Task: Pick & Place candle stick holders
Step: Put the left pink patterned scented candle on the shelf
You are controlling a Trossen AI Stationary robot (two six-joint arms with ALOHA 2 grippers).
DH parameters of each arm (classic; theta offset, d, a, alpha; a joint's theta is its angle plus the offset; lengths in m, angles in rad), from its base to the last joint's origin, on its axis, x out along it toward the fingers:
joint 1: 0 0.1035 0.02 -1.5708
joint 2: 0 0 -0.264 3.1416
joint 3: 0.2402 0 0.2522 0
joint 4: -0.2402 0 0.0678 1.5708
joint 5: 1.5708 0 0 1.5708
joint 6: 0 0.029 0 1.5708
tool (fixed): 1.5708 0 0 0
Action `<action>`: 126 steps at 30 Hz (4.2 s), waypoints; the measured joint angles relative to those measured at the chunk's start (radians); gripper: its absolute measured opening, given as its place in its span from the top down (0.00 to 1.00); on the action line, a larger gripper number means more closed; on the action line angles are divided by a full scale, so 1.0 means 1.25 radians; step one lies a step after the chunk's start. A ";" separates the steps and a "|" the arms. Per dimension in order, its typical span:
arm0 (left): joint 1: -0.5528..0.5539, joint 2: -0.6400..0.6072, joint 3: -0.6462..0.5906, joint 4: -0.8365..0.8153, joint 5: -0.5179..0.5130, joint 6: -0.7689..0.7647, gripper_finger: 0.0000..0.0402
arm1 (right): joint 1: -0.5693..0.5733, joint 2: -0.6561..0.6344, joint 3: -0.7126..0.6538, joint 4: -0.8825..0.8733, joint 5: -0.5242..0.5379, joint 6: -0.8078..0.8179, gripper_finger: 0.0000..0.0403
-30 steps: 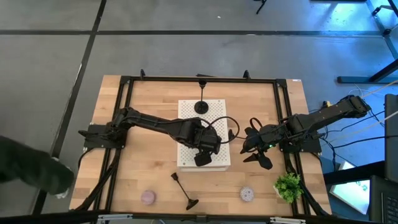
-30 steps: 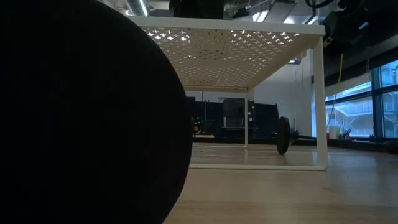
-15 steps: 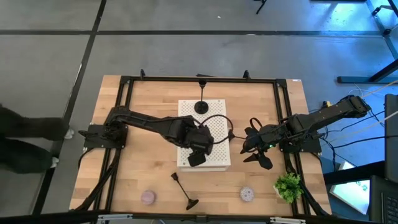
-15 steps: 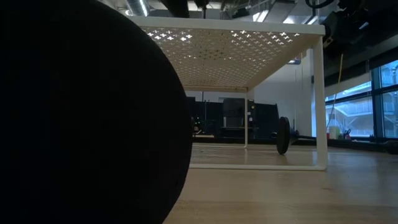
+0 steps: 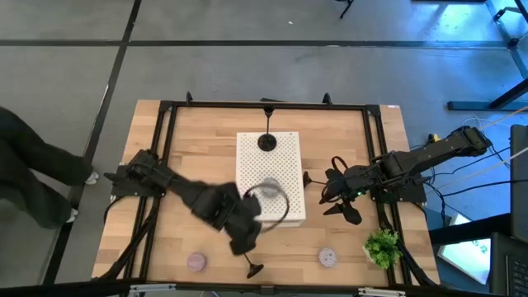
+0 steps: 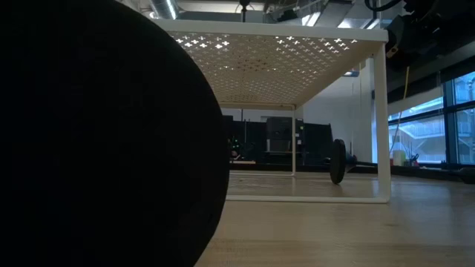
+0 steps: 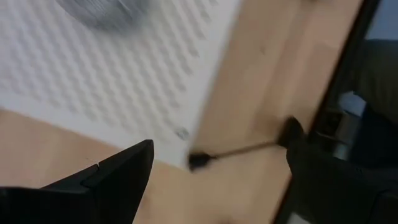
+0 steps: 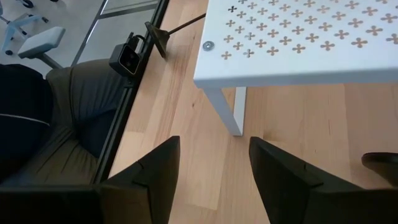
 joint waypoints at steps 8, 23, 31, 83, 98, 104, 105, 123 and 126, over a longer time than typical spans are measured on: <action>-0.157 0.015 -0.012 0.006 -0.025 -0.250 0.09 | 0.000 0.000 0.000 0.001 0.000 0.000 0.52; -0.331 0.016 -0.214 0.006 0.055 -0.779 0.09 | 0.000 0.000 0.000 0.002 0.000 0.004 0.52; -0.325 0.017 -0.274 0.056 0.116 -0.772 0.09 | 0.000 0.000 0.000 0.003 0.000 0.002 0.52; -0.365 -0.131 -0.698 0.453 0.056 -0.798 0.00 | -0.002 0.000 0.000 0.025 0.001 -0.015 0.52; -0.329 -0.075 -0.703 0.458 0.152 -0.734 0.00 | 0.016 0.000 0.000 0.024 0.001 0.001 0.52; -0.344 -0.075 -0.703 0.496 0.122 -0.752 0.00 | 0.016 0.000 0.000 0.023 0.001 0.001 0.52; -0.344 -0.075 -0.703 0.498 0.113 -0.755 0.00 | 0.016 0.000 0.000 0.023 0.001 0.001 0.52; -0.344 -0.075 -0.710 0.535 0.086 -0.726 0.00 | 0.016 0.000 0.000 0.023 0.001 0.001 0.52; -0.344 -0.075 -0.731 0.541 0.114 -0.749 0.00 | 0.016 0.000 0.000 0.023 0.001 0.001 0.52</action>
